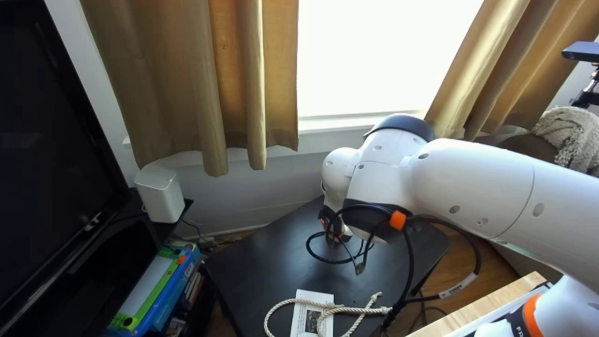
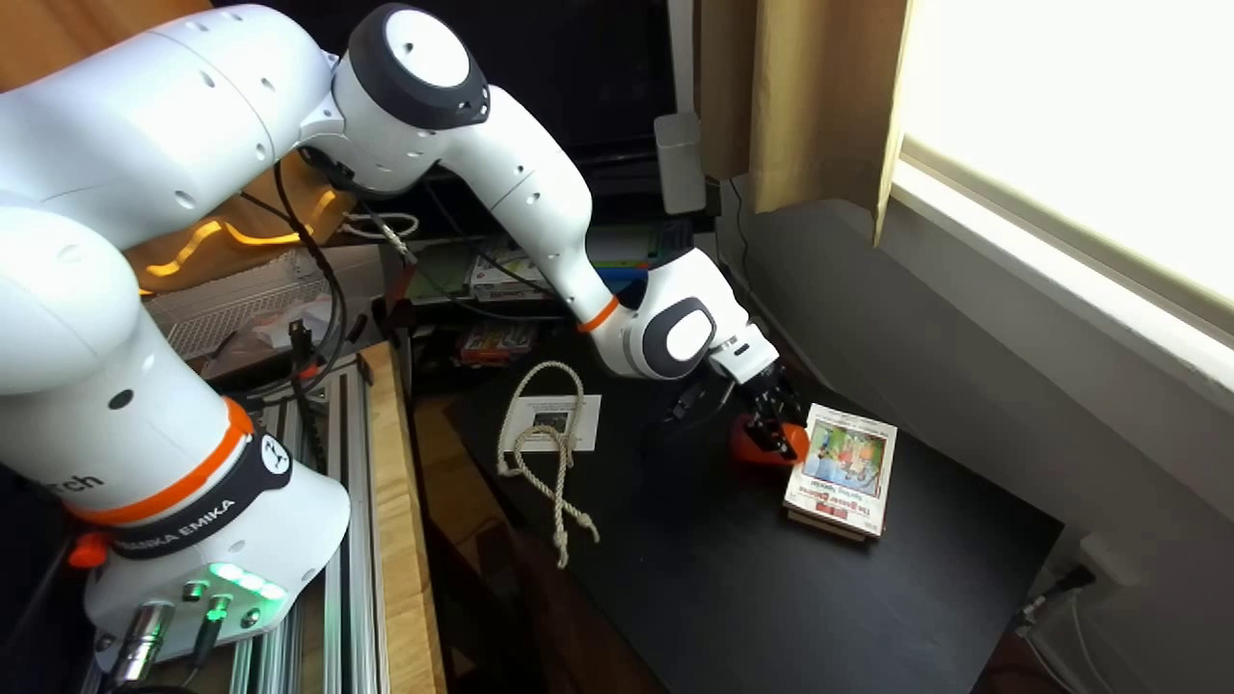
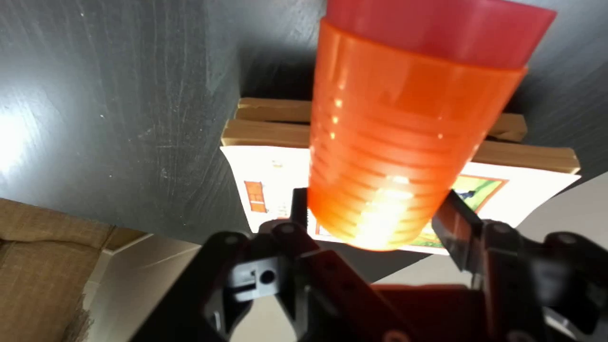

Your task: Stack the cups, then turn them upside down

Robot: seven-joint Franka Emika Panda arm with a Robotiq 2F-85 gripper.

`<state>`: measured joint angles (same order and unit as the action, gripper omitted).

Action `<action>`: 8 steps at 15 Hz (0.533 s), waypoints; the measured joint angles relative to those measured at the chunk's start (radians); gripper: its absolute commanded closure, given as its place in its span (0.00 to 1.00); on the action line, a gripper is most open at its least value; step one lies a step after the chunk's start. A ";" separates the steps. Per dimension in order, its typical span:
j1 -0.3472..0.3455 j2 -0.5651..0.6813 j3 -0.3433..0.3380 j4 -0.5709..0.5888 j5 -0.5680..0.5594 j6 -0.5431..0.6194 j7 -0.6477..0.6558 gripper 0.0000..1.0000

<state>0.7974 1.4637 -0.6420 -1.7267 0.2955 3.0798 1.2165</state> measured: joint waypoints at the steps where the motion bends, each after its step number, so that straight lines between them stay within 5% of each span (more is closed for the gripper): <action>1: 0.024 0.007 -0.019 -0.001 0.000 -0.009 0.019 0.58; 4: 0.114 0.029 -0.083 -0.013 -0.021 -0.039 0.089 0.58; 8: 0.208 0.023 -0.148 -0.057 -0.200 -0.079 0.279 0.58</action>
<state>1.0049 1.4863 -0.7898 -1.7841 0.0957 3.0012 1.4952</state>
